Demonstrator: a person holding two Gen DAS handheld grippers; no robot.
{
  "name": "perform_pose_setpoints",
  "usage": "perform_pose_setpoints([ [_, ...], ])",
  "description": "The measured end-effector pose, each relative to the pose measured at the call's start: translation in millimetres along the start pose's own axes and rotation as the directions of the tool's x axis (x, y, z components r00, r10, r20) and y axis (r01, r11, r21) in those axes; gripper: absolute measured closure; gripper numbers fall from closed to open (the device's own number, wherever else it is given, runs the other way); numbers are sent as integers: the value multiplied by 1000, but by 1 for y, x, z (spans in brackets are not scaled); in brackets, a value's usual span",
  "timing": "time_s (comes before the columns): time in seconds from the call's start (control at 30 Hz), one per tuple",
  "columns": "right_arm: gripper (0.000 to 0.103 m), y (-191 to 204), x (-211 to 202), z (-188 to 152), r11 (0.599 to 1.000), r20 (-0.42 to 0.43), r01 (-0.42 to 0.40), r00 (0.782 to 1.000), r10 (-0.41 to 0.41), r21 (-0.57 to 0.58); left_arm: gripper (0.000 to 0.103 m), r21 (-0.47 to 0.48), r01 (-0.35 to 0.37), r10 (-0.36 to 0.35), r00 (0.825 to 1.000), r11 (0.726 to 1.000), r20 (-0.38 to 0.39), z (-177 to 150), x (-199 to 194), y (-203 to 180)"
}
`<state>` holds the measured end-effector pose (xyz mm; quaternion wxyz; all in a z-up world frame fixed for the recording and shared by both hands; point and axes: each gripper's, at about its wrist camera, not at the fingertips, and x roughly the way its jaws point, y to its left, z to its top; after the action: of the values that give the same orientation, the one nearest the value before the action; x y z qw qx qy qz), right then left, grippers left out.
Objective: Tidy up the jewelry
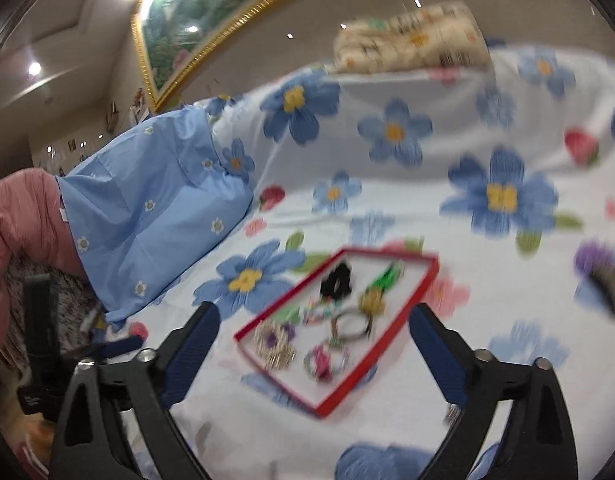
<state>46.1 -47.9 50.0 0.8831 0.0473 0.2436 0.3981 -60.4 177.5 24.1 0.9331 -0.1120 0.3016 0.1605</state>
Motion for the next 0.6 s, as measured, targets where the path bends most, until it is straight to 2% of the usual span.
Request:
perform_pose_setpoints([
  [0.13, 1, 7, 6, 0, 999, -9, 21, 1000, -21, -40, 0, 1, -25, 25, 1000, 1000, 0, -5, 8, 1],
  [0.23, 1, 4, 14, -20, 1000, -39, 5, 999, -6, -9, 0, 10, -43, 43, 999, 999, -12, -18, 15, 0],
  [0.4, 1, 3, 25, -49, 999, -86, 29, 996, -32, -37, 0, 33, -87, 88, 996, 996, -29, -37, 24, -1],
  [0.6, 1, -6, 33, -72, 999, -137, 49, 989, -50, -17, 0, 22, -90, 91, 995, 996, -42, -51, 24, 1],
])
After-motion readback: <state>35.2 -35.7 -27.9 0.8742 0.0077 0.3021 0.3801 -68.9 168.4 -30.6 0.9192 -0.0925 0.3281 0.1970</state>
